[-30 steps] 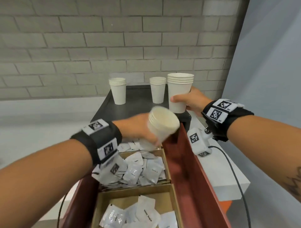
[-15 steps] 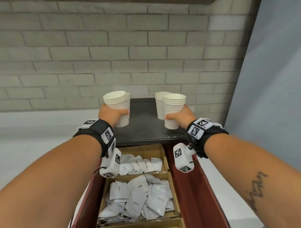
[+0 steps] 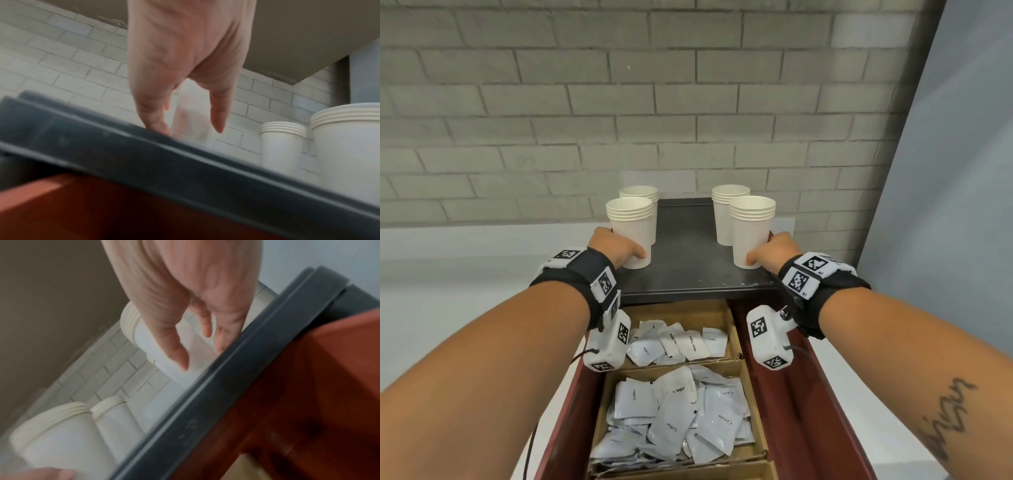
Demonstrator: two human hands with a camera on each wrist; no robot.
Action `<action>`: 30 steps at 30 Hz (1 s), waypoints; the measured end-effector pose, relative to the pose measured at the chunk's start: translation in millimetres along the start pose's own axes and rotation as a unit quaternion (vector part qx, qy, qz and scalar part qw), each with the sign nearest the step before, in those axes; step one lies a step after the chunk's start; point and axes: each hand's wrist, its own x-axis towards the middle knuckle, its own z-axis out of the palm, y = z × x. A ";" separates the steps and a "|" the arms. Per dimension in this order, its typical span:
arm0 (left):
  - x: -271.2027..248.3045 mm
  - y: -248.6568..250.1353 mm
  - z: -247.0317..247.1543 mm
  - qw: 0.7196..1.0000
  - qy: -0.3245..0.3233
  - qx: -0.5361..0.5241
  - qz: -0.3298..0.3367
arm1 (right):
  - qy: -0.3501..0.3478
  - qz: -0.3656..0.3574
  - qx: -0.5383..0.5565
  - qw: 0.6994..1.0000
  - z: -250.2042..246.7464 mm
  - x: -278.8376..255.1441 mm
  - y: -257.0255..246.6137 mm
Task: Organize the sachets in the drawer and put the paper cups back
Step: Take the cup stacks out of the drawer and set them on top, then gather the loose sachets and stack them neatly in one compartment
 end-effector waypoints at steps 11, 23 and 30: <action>-85.3 -22.1 26.1 0.999 -0.048 -0.020 -0.001 | -0.274 0.114 0.083 0.951 41.6 -83.0 8.7; -72.6 -67.8 40.3 0.967 -0.208 0.135 -0.058 | -0.257 0.056 -0.163 0.951 75.2 -76.2 4.0; -63.3 -56.7 63.4 0.961 -0.252 0.103 -0.057 | -0.256 0.058 -0.245 0.934 68.8 -50.1 18.0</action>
